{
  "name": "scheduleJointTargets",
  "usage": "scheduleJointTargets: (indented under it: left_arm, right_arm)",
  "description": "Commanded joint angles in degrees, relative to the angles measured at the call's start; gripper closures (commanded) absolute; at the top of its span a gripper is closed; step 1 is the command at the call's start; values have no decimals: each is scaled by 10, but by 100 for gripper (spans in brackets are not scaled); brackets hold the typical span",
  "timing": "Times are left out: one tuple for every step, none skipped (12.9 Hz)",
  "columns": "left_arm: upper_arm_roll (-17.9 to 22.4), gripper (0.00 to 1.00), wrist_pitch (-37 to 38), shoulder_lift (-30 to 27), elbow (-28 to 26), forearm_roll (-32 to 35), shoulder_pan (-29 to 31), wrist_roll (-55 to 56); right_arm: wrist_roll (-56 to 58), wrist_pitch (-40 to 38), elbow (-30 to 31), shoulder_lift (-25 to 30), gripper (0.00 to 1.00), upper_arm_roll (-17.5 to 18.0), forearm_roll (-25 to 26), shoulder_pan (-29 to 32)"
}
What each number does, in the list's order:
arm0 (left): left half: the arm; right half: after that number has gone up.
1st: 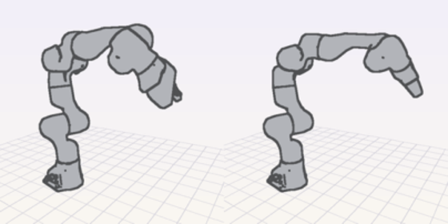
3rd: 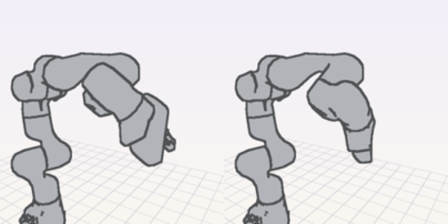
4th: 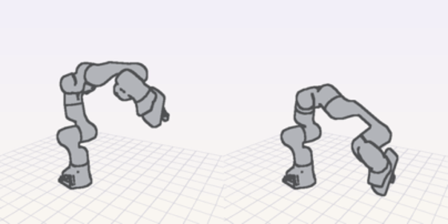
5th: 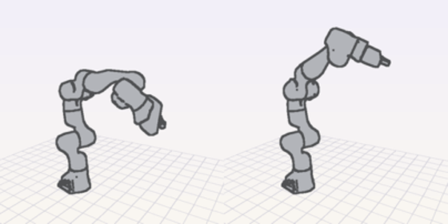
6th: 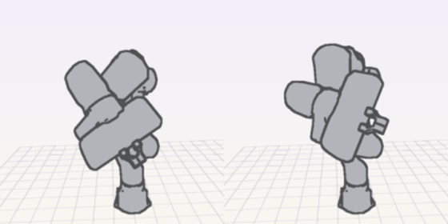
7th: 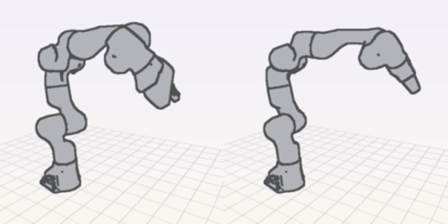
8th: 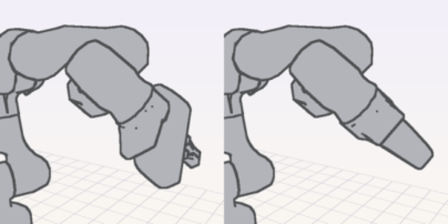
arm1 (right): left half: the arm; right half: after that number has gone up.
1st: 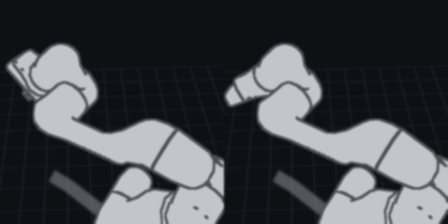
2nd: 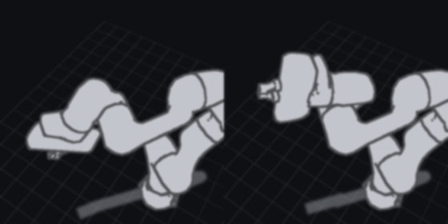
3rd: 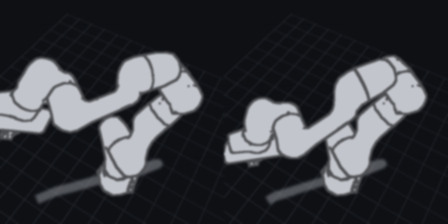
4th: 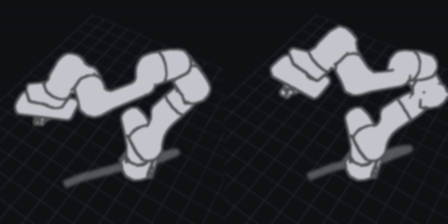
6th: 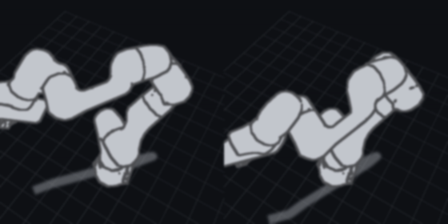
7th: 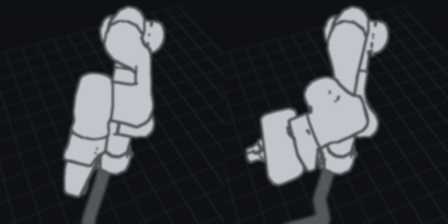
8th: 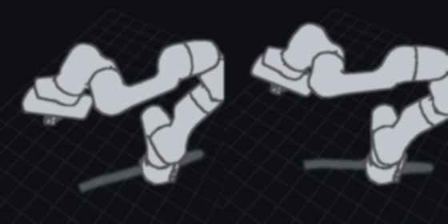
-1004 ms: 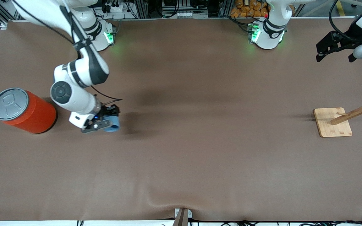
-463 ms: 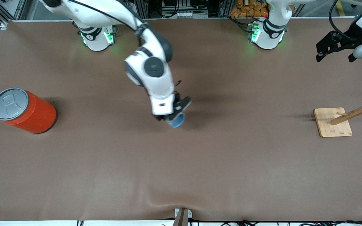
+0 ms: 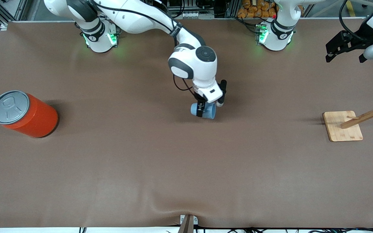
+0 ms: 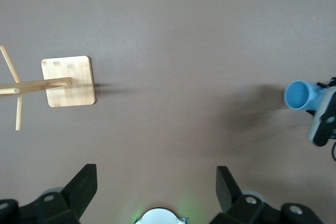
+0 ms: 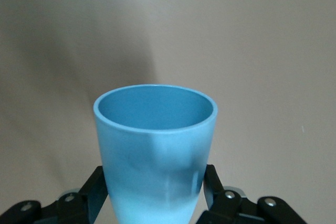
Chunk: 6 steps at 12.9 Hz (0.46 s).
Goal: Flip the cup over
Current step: 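Lift the blue cup with the right gripper and carry it toward the table middle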
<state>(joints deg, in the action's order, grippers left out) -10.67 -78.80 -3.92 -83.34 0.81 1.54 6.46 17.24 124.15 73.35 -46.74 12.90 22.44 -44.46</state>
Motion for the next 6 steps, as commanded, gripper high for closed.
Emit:
scheduleJointTargets:
  left_arm:
    - [-1,0,6,-3,-2,-5,2,-2]
    - [-1,0,7,-3,-3,-5,2,-2]
    - [-1,0,7,-3,-4,-5,2,-2]
    - [-2,0,7,-2,-4,-5,2,-3]
    - [-3,0,7,-2,-6,-5,1,-3]
    - [-5,0,7,-2,-9,-5,1,-3]
  right_arm:
    - [36,-8,-70,-61,100,-9,55,-32]
    - [36,-8,-70,-68,100,-9,56,-33]
    - [33,-8,-70,-74,100,-9,56,-37]
    - [31,-8,-70,-82,100,-9,58,-41]
    - [32,-7,-70,-84,100,-9,58,-43]
    - [32,-8,-67,-84,100,-9,58,-43]
